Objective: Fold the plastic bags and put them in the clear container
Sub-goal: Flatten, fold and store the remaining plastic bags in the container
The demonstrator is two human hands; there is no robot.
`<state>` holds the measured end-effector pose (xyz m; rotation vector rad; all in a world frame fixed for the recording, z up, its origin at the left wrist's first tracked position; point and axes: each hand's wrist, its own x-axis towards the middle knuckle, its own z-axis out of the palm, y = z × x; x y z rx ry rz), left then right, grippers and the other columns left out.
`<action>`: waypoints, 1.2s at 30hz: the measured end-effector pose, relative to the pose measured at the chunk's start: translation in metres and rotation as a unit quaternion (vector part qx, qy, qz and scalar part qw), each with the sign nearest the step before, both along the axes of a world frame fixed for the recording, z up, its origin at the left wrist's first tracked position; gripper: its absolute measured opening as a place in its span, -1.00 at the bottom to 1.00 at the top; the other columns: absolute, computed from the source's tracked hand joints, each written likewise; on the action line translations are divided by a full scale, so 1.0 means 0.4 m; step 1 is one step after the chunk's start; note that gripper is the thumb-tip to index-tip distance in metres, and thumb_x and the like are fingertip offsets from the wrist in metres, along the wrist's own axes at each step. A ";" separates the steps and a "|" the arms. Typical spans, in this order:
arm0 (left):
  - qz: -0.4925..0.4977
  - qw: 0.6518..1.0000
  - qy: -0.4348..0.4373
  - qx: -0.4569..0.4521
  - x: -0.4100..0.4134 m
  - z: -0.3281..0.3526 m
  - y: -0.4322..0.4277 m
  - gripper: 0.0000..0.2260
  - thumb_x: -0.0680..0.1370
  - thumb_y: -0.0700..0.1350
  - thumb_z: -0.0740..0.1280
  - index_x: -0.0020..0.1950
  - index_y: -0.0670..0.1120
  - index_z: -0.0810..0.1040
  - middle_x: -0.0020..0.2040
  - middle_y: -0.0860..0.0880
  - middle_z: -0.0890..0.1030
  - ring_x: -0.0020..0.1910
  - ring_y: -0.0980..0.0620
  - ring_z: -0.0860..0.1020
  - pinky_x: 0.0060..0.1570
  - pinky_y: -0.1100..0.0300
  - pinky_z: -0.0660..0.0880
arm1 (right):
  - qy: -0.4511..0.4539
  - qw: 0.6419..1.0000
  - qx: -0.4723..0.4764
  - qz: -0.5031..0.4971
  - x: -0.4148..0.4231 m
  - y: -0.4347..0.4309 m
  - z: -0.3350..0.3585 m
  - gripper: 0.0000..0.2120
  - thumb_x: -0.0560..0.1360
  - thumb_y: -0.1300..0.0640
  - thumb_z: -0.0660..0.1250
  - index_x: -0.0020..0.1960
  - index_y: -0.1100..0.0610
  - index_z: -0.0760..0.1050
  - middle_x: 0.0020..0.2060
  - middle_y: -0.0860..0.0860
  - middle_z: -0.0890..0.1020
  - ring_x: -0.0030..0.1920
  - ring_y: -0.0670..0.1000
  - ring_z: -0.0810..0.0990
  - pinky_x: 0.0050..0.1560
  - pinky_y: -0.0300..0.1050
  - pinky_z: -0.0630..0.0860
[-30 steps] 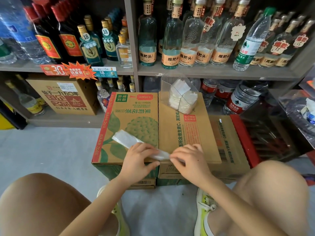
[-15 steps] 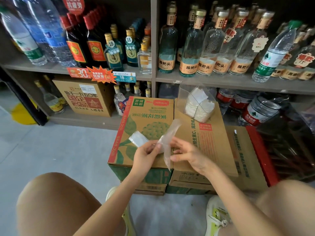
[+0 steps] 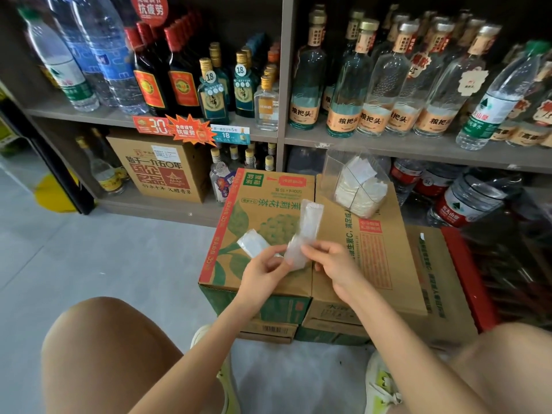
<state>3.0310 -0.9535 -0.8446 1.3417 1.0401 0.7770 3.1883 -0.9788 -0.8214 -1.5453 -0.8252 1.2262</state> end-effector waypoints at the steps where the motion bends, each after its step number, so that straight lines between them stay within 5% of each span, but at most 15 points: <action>1: 0.000 1.000 -0.022 -0.010 -0.005 0.003 0.001 -0.86 0.56 -0.15 0.37 0.07 0.05 0.59 -0.17 0.08 0.69 -0.11 0.12 0.61 -0.03 0.24 0.51 | 0.006 1.000 0.004 0.009 0.005 -0.005 0.003 -0.93 0.50 0.23 0.38 -0.06 0.12 0.62 -0.25 -0.09 0.65 -0.35 -0.24 0.55 -0.28 -0.40 0.42; 6: 0.116 0.979 -0.145 -0.079 -0.035 0.008 0.032 -0.85 0.57 -0.13 0.32 0.04 -0.15 0.63 -0.03 -0.06 0.68 0.05 -0.03 0.59 0.16 0.12 0.50 | -0.042 0.993 0.036 0.107 0.044 -0.033 0.006 -0.91 0.47 0.23 0.40 -0.04 0.18 0.64 0.00 0.10 0.68 0.09 0.05 0.61 0.19 -0.12 0.46; 13: 0.117 0.985 -0.079 -0.098 -0.053 0.013 0.099 -0.75 0.67 -0.09 0.16 0.04 -0.19 0.57 -0.02 -0.16 0.63 -0.01 -0.11 0.61 -0.02 0.19 0.58 | -0.186 0.942 -0.012 0.279 0.042 -0.014 0.025 -0.91 0.49 0.22 0.38 -0.09 0.05 0.58 -0.11 -0.12 0.64 -0.10 -0.28 0.57 0.04 -0.31 0.42; 22: 0.071 0.990 -0.036 -0.118 -0.052 0.032 0.128 -0.41 0.47 0.35 0.10 0.20 -0.09 0.49 0.10 -0.12 0.60 0.04 -0.07 0.62 -0.19 0.20 0.59 | -0.279 0.908 -0.047 0.310 -0.016 0.067 0.007 -0.84 0.54 0.17 0.33 0.06 0.22 0.59 -0.28 -0.03 0.58 -0.27 -0.07 0.49 -0.20 -0.16 0.38; 27: 0.083 0.995 0.012 -0.051 -0.063 0.001 0.136 -0.59 0.37 0.09 0.52 0.15 0.00 0.54 0.12 -0.10 0.59 0.06 -0.01 0.58 0.04 0.09 0.57 | -0.302 0.898 -0.067 0.313 -0.021 0.076 0.006 -0.80 0.56 0.09 0.30 0.08 0.21 0.56 -0.32 0.01 0.52 -0.30 0.00 0.42 -0.24 -0.12 0.31; 31: 0.098 0.990 0.096 0.037 -0.055 -0.011 0.139 -0.68 0.50 -0.14 0.44 0.23 -0.02 0.52 0.03 0.01 0.58 0.06 0.06 0.52 -0.09 0.32 0.45 | -0.359 0.871 -0.060 0.329 -0.026 0.076 0.005 -0.74 0.57 0.06 0.27 0.04 0.27 0.54 -0.39 -0.02 0.39 -0.35 -0.03 0.36 -0.23 -0.18 0.21; 36: 0.121 0.974 0.161 0.106 -0.031 -0.009 0.134 -0.75 0.54 -0.15 0.39 0.21 -0.10 0.53 -0.06 0.04 0.57 -0.13 0.18 0.50 -0.27 0.51 0.38 | -0.424 0.840 -0.059 0.332 -0.029 0.070 0.004 -0.68 0.59 -0.04 0.21 0.13 0.19 0.50 -0.30 -0.02 0.43 -0.22 0.07 0.49 0.13 -0.03 0.28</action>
